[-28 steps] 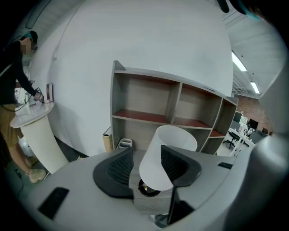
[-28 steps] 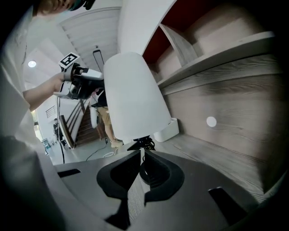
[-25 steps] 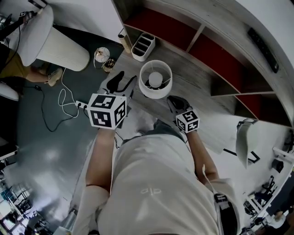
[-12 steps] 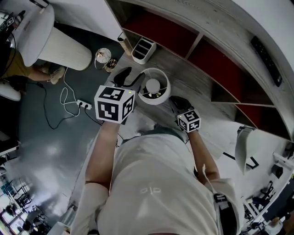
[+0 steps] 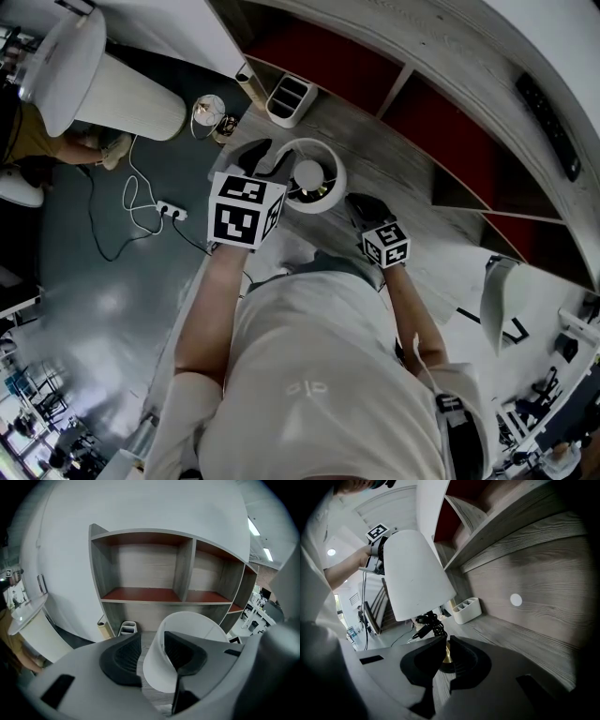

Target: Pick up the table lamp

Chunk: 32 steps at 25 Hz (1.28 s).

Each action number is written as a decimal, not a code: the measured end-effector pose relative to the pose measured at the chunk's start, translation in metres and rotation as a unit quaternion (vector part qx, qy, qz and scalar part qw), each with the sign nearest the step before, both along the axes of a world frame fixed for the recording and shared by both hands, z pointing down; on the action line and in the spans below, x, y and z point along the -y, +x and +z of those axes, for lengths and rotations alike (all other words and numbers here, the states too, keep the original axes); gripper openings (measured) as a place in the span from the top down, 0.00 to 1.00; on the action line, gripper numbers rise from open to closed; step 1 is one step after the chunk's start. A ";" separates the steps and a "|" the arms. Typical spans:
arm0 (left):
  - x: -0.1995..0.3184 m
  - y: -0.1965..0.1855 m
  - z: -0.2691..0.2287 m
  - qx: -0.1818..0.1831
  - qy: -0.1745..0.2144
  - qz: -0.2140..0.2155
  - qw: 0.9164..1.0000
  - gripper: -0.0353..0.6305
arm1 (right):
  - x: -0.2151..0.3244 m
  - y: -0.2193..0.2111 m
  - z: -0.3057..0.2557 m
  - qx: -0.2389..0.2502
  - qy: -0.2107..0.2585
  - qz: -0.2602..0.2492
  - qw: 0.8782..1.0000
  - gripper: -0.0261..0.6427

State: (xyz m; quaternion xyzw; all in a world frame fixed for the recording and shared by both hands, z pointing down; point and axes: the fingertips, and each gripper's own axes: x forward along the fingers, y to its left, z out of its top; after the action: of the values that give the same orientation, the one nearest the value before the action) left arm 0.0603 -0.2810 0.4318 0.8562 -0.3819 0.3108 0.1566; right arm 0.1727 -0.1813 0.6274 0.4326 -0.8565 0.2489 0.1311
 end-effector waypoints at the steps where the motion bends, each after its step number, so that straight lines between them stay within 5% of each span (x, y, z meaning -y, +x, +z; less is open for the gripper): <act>1: 0.000 0.000 0.000 -0.003 -0.001 0.001 1.000 0.71 | 0.000 0.001 0.001 0.000 0.000 0.001 1.000 0.90; 4: -0.001 -0.004 0.000 -0.002 0.004 -0.002 1.000 0.86 | 0.002 0.002 0.002 -0.002 0.000 0.002 1.000 0.90; 17: 0.006 -0.068 0.003 -0.010 0.021 -0.036 0.999 0.90 | 0.012 -0.029 0.013 -0.010 0.004 -0.042 0.999 0.87; 26: 0.002 -0.114 0.009 -0.061 0.023 -0.081 0.995 0.91 | 0.033 -0.070 0.028 -0.057 0.030 -0.137 0.989 0.59; 32: -0.004 -0.138 0.014 -0.086 0.026 -0.110 0.990 0.91 | 0.047 -0.105 0.034 -0.079 0.049 -0.194 0.977 0.55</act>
State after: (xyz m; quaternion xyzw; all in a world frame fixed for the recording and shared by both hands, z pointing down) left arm -0.0780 -0.2770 0.4459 0.8362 -0.4670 0.2066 0.2001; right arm 0.0679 -0.2288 0.6613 0.2827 -0.9221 0.1419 0.2229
